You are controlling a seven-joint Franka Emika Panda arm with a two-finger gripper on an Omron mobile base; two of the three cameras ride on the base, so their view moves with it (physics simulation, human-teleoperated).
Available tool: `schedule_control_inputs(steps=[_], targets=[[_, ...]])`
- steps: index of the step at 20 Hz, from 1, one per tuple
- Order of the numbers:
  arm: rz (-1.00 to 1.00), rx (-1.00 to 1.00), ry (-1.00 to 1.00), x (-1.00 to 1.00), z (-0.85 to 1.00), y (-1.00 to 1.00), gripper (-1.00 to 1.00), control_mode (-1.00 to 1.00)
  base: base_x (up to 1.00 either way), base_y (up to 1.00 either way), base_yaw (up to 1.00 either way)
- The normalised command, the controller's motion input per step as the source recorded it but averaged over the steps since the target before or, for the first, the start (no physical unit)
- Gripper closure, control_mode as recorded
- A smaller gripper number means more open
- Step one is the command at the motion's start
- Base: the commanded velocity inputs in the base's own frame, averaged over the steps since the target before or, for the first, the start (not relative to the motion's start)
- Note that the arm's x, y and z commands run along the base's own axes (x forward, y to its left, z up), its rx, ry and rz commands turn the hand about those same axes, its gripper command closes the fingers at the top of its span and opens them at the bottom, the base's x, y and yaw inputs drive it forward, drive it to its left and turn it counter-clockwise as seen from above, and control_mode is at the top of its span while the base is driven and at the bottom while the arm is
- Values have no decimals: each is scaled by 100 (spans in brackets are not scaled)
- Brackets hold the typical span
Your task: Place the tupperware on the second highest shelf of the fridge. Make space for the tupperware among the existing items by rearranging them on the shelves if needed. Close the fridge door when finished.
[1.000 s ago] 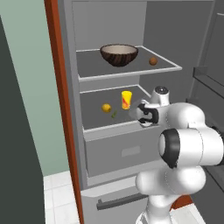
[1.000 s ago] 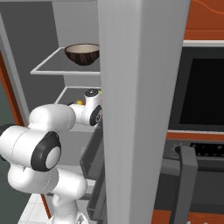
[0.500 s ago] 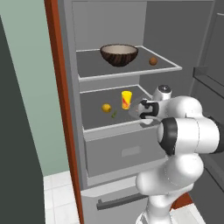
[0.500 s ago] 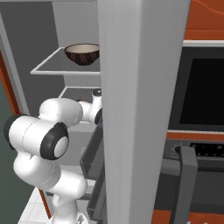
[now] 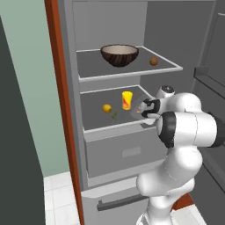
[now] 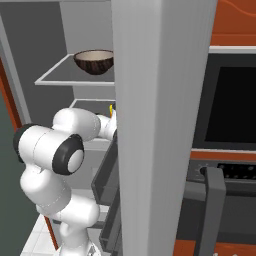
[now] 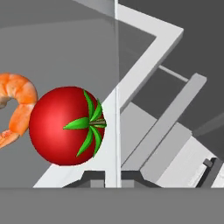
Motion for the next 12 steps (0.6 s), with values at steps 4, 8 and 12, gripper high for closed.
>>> schedule_control_inputs(steps=[4,8,12], targets=[[1,-1,0,26,-2,-19,100,-100,0,0,0],[0,0,0,32,-1,-12,100,-100,0,0,0],[0,0,0,35,-3,-7,100,-100,0,0,0]])
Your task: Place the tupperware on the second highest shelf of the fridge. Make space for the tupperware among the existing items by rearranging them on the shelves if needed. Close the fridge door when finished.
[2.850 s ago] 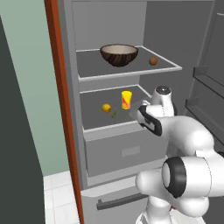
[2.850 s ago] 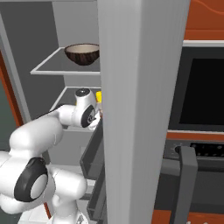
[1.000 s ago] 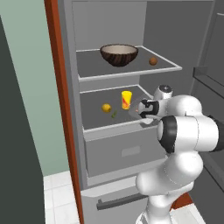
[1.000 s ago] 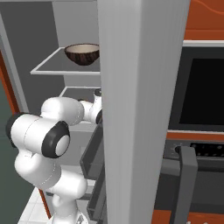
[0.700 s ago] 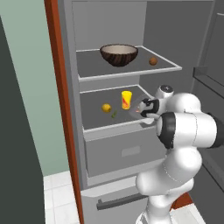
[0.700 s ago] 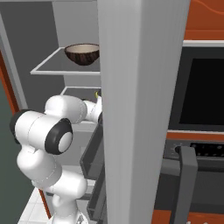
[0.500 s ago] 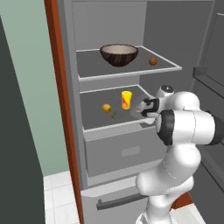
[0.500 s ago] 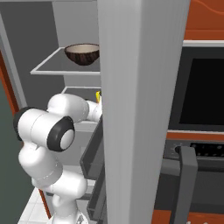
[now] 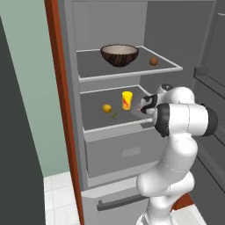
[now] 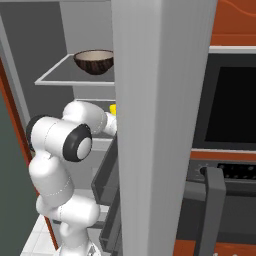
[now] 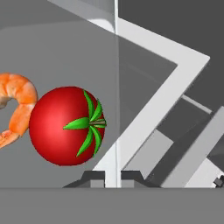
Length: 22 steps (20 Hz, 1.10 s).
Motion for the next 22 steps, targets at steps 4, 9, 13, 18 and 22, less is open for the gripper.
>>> schedule_control_inputs(steps=[4,9,13,18,22], targets=[[1,0,0,36,-4,-10,100,-100,0,0,0],[1,0,0,37,-5,-9,100,-100,0,0,0],[1,0,0,38,-4,-8,100,-100,0,0,0],[1,0,0,36,-5,-2,-100,-100,0,0,0],[2,0,-6,10,0,-1,-100,-100,0,0,0]])
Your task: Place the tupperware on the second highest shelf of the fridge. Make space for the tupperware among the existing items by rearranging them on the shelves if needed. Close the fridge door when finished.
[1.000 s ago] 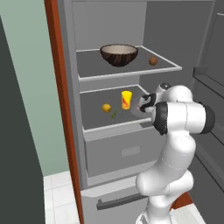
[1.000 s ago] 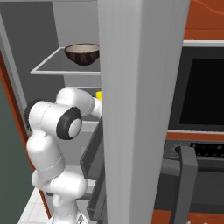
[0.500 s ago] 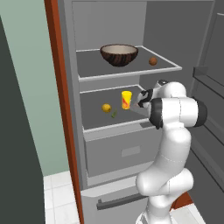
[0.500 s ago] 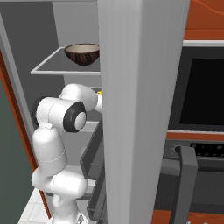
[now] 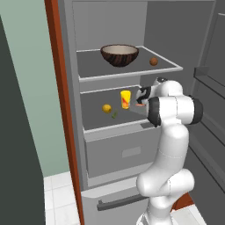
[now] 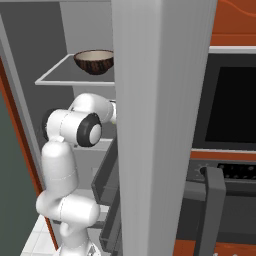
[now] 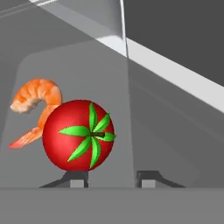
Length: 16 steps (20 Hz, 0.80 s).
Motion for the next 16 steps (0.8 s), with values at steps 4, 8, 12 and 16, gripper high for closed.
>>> schedule_control_inputs(steps=[4,8,12,16], targets=[[4,0,-9,0,0,-10,-100,-100,0,0,0],[5,-1,-13,-6,0,-4,-100,-100,0,0,0],[7,-7,-19,-24,0,4,-100,-100,0,0,0],[4,-12,-14,-33,2,22,-100,-100,0,0,0]])
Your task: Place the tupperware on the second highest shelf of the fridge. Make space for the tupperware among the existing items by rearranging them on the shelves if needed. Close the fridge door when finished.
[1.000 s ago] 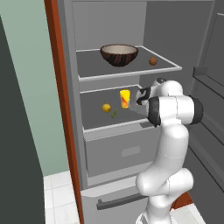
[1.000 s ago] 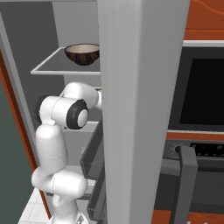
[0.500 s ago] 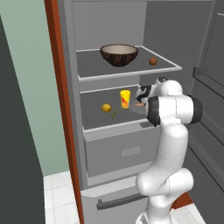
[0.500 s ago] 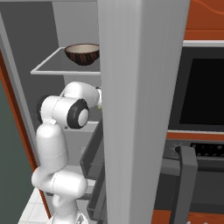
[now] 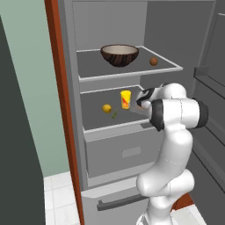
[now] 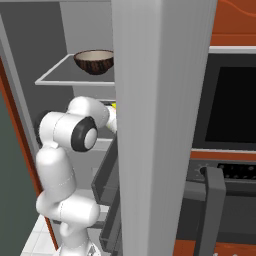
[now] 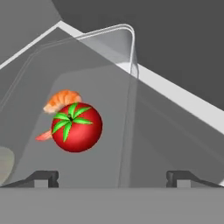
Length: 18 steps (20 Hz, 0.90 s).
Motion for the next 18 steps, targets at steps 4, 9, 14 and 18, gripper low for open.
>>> schedule_control_inputs(steps=[4,9,14,18], targets=[[2,-15,-5,-34,15,34,-100,-100,0,0,0],[0,-14,-6,-35,51,25,-100,-100,0,0,0],[3,-12,-7,-31,82,23,-100,-100,0,0,0],[7,-18,-3,-53,55,48,-100,-100,0,0,0]])
